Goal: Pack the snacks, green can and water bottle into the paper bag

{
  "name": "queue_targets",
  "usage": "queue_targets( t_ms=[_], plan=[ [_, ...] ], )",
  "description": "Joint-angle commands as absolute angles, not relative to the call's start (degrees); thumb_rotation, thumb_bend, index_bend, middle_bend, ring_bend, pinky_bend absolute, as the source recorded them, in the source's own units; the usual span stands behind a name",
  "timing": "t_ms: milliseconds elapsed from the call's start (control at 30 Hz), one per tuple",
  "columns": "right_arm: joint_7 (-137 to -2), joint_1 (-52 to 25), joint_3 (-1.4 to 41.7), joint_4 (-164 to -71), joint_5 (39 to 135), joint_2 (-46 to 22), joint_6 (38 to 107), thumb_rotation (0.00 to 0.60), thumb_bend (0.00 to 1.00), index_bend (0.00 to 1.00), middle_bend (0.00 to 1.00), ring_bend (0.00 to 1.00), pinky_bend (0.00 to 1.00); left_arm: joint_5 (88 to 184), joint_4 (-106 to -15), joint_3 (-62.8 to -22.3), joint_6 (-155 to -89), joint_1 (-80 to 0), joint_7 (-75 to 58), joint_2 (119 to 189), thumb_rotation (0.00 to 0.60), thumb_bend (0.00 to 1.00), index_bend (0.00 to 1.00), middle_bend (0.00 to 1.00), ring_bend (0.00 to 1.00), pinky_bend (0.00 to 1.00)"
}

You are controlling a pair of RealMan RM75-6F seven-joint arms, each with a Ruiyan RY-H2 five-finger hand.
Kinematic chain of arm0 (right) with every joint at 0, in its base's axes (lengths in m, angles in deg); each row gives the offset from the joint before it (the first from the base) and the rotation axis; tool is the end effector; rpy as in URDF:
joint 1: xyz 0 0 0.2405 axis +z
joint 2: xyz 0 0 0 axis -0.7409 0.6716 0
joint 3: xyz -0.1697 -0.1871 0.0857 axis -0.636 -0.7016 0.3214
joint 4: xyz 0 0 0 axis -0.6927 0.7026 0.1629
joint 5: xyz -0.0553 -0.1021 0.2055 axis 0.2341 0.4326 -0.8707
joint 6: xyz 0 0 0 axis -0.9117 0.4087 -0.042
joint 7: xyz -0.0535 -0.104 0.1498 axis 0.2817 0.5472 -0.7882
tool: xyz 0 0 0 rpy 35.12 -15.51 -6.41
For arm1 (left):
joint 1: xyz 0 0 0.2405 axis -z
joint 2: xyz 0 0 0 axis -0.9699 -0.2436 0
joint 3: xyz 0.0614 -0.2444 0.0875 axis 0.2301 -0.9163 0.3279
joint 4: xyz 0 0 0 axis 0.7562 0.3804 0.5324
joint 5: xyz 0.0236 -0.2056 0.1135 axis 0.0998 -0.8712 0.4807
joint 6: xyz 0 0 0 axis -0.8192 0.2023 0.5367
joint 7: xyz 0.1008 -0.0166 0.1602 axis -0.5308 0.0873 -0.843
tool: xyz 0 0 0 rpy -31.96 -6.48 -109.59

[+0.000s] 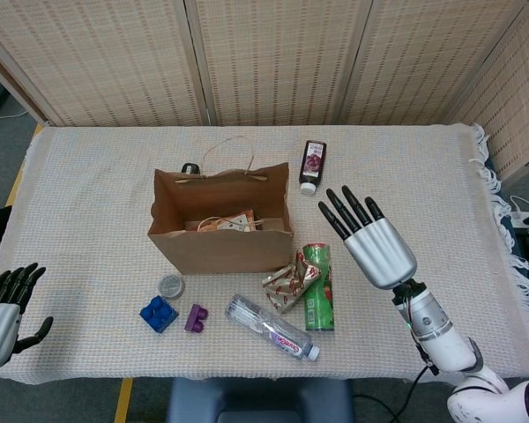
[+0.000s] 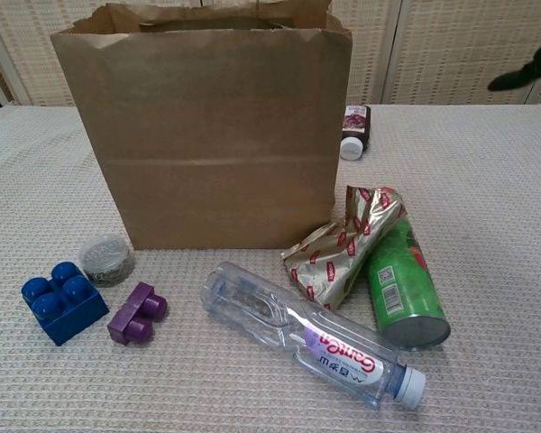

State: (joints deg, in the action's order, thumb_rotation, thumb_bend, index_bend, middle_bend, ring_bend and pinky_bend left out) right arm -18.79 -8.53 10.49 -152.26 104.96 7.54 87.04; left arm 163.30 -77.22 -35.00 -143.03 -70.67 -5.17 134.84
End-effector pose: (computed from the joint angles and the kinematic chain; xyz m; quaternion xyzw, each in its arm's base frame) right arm -0.1152 -0.3350 0.0920 0.7642 -0.0320 0.3352 0.5501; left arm -0.3392 0.2243 0.1382 -0.6126 -0.3853 -0.3856 0.5724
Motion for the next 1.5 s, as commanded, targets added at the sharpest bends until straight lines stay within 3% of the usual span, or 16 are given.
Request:
queue_targets(
  t_ms=[33, 200, 467, 733, 967, 1367, 1500],
  plan=[
    [-23.1, -10.9, 5.3, -146.4, 111.6, 9.2, 82.2, 0.600, 0.00, 0.00, 0.00, 0.00, 0.29, 163.3, -77.2, -35.0, -143.0, -70.7, -5.2, 134.9, 0.600, 0.35, 0.05, 0.00, 0.00, 0.00],
    [-23.4, -11.4, 4.7, -143.7, 114.4, 5.6, 79.4, 0.600, 0.00, 0.00, 0.00, 0.00, 0.31, 163.3, -77.3, -35.0, -143.0, -70.7, -5.2, 134.8, 0.600, 0.35, 0.05, 0.00, 0.00, 0.00],
    [-21.8, -10.4, 7.4, -142.2, 113.7, -3.0, 74.8, 0.600, 0.00, 0.00, 0.06, 0.03, 0.36, 163.4, -77.1, -35.0, -142.8, -70.6, -4.5, 134.7, 0.600, 0.35, 0.05, 0.00, 0.00, 0.00],
    [-18.7, -9.2, 9.3, -139.3, 110.9, -11.0, 70.2, 0.600, 0.03, 0.12, 0.13, 0.08, 0.40, 163.6, -76.9, -34.9, -142.8, -70.6, -3.6, 134.6, 0.600, 0.35, 0.05, 0.00, 0.00, 0.00],
    [-16.0, -8.8, 10.8, -136.5, 107.8, -14.6, 68.3, 0.600, 0.05, 0.16, 0.15, 0.09, 0.42, 163.8, -76.8, -34.9, -142.7, -70.5, -2.9, 134.5, 0.600, 0.35, 0.05, 0.00, 0.00, 0.00],
    [-13.8, -8.7, 12.7, -134.4, 102.7, -16.9, 67.3, 0.600, 0.13, 0.22, 0.20, 0.14, 0.46, 163.9, -76.6, -34.9, -142.8, -70.5, -2.6, 134.5, 0.600, 0.35, 0.05, 0.00, 0.00, 0.00],
    [-12.6, -8.6, 12.6, -133.4, 101.9, -18.3, 67.3, 0.600, 0.27, 0.33, 0.28, 0.24, 0.57, 163.9, -76.6, -34.9, -142.8, -70.5, -2.6, 134.5, 0.600, 0.35, 0.05, 0.00, 0.00, 0.00]
  ],
)
